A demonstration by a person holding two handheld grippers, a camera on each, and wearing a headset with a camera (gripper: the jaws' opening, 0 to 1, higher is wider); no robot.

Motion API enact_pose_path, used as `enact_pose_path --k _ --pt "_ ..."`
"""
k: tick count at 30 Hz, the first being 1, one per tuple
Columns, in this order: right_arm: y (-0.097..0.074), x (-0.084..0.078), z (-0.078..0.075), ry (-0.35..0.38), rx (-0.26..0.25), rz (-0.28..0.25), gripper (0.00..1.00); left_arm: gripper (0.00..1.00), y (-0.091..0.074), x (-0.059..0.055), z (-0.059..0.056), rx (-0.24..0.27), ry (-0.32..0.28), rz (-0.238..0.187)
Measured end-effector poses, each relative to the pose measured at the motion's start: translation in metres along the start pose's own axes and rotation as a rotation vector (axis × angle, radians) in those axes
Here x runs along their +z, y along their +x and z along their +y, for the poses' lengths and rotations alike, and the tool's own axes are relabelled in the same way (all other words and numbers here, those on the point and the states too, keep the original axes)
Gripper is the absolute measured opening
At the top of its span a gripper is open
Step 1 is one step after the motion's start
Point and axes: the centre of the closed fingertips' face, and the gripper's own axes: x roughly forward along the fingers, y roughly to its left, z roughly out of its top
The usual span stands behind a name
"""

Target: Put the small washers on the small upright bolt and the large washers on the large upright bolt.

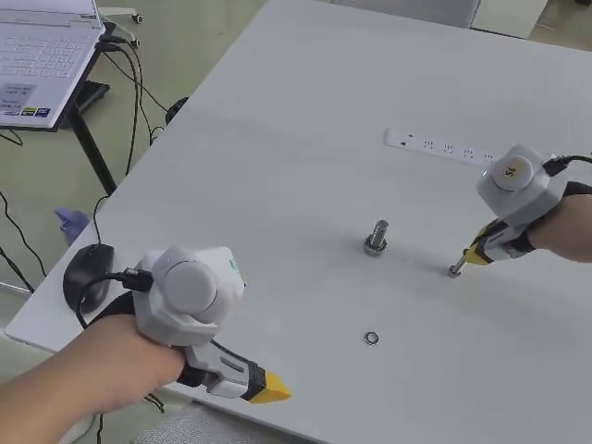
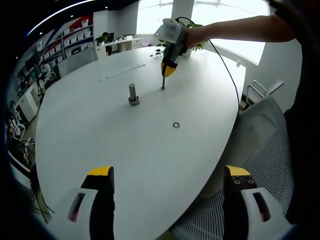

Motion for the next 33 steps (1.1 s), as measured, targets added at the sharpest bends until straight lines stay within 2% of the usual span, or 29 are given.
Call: enact_pose_path --k 6,17,28,33 --pt "0.005 -0.001 0.001 0.001 0.006 0.005 0.12 0.89 0.0 -0.004 0.001 -0.001 -0.003 0.007" --pt "0.019 -0.001 0.002 -0.008 0.014 0.018 0.13 0.88 -0.001 -0.003 0.003 -0.003 -0.012 0.001" --pt "0.033 -0.005 0.003 -0.037 0.005 0.038 0.13 0.86 -0.002 -0.009 0.003 -0.015 -0.023 0.017" --pt "0.038 -0.006 0.004 -0.028 0.013 0.039 0.13 0.85 -0.004 -0.01 0.003 -0.018 -0.024 0.019"
